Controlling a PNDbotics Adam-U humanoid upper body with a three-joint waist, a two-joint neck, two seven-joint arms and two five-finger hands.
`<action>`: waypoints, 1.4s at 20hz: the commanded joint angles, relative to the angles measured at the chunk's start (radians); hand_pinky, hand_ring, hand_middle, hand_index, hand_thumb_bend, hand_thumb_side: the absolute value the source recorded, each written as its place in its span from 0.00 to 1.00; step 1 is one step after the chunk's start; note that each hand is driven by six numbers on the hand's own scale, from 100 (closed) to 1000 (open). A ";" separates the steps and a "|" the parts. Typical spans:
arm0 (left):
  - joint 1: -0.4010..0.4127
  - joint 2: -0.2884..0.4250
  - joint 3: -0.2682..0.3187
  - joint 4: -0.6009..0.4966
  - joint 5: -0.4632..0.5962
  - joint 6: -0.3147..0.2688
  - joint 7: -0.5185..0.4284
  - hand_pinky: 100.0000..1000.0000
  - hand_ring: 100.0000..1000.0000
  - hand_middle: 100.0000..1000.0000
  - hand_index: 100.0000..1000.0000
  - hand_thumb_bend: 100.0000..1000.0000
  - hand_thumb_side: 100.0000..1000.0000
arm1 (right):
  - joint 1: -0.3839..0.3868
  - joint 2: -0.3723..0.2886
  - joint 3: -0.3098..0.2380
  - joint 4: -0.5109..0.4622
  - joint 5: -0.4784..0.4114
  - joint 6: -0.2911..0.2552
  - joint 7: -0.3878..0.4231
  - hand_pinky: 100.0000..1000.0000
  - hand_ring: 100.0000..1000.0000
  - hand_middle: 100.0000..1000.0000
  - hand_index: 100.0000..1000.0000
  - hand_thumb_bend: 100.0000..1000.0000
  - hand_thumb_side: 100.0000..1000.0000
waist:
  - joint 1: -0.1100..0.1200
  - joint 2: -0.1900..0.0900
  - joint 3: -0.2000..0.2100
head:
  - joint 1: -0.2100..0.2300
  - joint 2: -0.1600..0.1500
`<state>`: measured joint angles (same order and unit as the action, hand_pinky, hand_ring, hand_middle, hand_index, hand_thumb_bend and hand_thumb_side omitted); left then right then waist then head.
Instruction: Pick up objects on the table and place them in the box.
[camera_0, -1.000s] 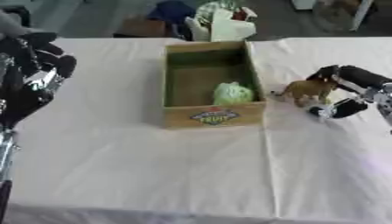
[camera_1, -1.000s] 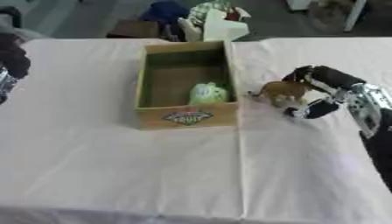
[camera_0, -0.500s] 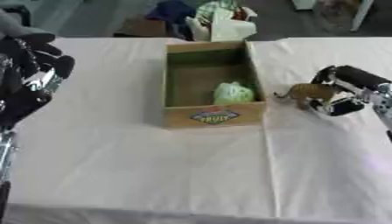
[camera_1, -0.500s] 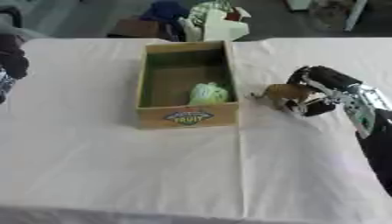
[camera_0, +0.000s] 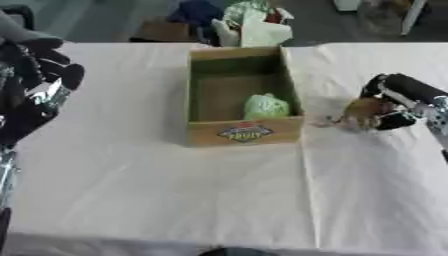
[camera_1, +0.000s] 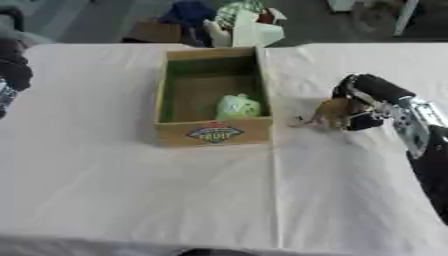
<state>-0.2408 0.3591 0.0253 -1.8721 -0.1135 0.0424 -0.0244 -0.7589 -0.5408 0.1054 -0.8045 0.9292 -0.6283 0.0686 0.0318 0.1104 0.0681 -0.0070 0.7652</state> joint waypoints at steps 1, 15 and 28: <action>-0.005 0.010 0.010 -0.013 0.003 0.000 -0.005 0.52 0.54 0.54 0.76 0.53 0.51 | -0.027 -0.052 -0.001 -0.081 -0.055 -0.010 0.007 0.58 0.55 0.22 0.37 0.00 0.05 | -0.003 -0.017 -0.002 | 0.004 0.005; 0.004 0.000 0.004 -0.012 0.005 -0.006 -0.032 0.52 0.54 0.54 0.76 0.51 0.52 | -0.191 -0.003 0.076 -0.269 -0.273 -0.041 0.178 0.59 0.56 0.22 0.36 0.00 0.04 | -0.015 -0.032 0.010 | -0.010 0.005; -0.044 -0.046 -0.024 -0.051 0.032 -0.014 -0.065 0.52 0.54 0.54 0.76 0.51 0.51 | -0.301 0.186 0.056 -0.083 -0.141 -0.031 0.241 0.59 0.56 0.24 0.40 0.00 0.06 | -0.009 -0.008 0.124 | -0.106 0.005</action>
<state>-0.2685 0.3061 0.0022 -1.9014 -0.0893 0.0299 -0.0841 -1.0304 -0.3567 0.1765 -0.8979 0.7683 -0.6645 0.3075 0.0199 0.1150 0.1948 -0.1000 0.7652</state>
